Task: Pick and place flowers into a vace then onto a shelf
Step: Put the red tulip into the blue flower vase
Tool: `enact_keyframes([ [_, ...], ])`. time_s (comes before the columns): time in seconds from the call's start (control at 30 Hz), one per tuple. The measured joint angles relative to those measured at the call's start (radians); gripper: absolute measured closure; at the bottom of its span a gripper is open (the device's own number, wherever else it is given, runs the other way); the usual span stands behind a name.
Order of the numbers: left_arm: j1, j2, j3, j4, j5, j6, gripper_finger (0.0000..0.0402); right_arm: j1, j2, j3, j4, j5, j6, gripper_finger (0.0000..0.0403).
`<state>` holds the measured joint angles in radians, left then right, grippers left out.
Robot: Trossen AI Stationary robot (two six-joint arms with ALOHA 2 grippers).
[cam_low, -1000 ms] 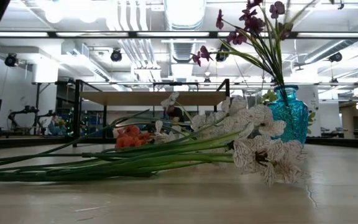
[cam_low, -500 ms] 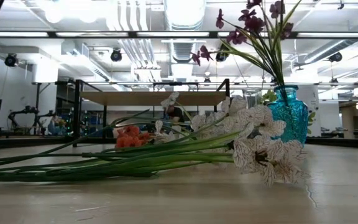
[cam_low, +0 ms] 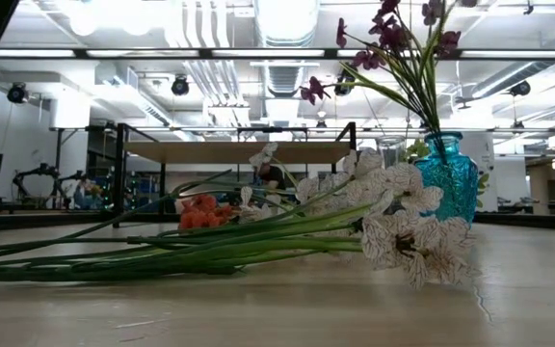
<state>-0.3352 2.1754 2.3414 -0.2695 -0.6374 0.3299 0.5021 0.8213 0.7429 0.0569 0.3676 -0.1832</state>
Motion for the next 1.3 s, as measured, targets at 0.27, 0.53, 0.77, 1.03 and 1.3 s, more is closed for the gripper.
enact_keyframes([
  [0.27, -0.007, -0.02, 0.001, 0.002, -0.026, 0.009, 0.0401, 0.002, -0.01, -0.001, -0.048, 0.001, 0.01, 0.0367],
  [0.53, -0.011, -0.018, 0.015, -0.03, -0.054, -0.025, 0.0391, 0.002, -0.037, -0.003, -0.07, 0.011, 0.014, 0.0393],
  [0.77, -0.011, -0.018, 0.016, -0.048, -0.054, -0.033, 0.0356, 0.002, -0.056, -0.003, -0.085, 0.024, 0.027, 0.0394],
  [1.03, -0.016, -0.03, 0.014, -0.112, -0.049, -0.036, 0.0272, 0.001, -0.102, 0.002, -0.079, 0.07, 0.028, 0.0395],
  [1.3, -0.088, -0.084, 0.014, -0.197, -0.267, -0.031, 0.0257, 0.001, -0.173, -0.004, -0.107, 0.092, 0.032, 0.0395],
])
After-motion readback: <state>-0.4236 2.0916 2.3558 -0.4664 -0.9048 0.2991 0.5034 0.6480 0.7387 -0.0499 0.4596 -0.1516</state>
